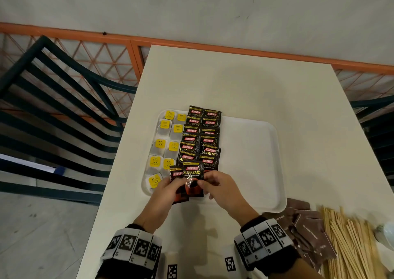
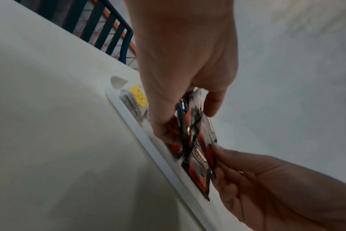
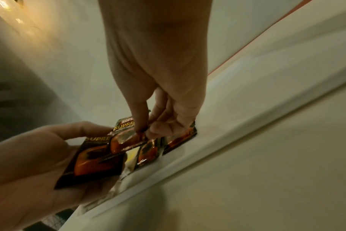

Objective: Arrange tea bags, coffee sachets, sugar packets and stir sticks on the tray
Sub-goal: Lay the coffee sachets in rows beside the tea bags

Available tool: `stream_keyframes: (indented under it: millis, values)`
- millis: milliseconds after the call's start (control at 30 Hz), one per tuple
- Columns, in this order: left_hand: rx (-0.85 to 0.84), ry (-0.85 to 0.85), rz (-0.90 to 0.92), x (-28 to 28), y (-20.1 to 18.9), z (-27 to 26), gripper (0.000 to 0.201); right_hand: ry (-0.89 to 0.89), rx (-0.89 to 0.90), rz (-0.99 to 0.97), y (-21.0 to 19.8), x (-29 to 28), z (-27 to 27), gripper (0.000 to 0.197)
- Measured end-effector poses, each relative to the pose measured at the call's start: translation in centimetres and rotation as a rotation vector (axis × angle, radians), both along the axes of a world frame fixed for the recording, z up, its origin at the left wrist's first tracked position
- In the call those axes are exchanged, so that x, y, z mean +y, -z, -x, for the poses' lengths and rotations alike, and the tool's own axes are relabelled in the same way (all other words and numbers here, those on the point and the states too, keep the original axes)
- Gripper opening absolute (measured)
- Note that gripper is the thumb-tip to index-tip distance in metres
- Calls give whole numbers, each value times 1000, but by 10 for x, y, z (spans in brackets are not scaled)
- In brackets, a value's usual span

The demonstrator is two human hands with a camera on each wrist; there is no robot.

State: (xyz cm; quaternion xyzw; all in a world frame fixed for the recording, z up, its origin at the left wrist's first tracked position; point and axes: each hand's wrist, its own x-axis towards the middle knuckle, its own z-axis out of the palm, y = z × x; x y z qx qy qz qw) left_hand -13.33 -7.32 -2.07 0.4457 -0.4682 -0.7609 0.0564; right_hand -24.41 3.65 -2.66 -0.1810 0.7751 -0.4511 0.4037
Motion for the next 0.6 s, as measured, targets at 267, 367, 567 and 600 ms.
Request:
stream_keyframes:
  millis: [267,367,567,600]
  values:
    - [-100,122,431,-6,-1,-2,23,61,-2,-96,7,21,16,5]
    - [-141,124,564,-4,5,-2,25,67,38,-142,11,25,16,4]
    - [-188,175,703,2,6,3,22,92,125,-169,12,25,12,11]
    - [-195,182,718,2,6,3,23,93,134,-171,12,25,12,11]
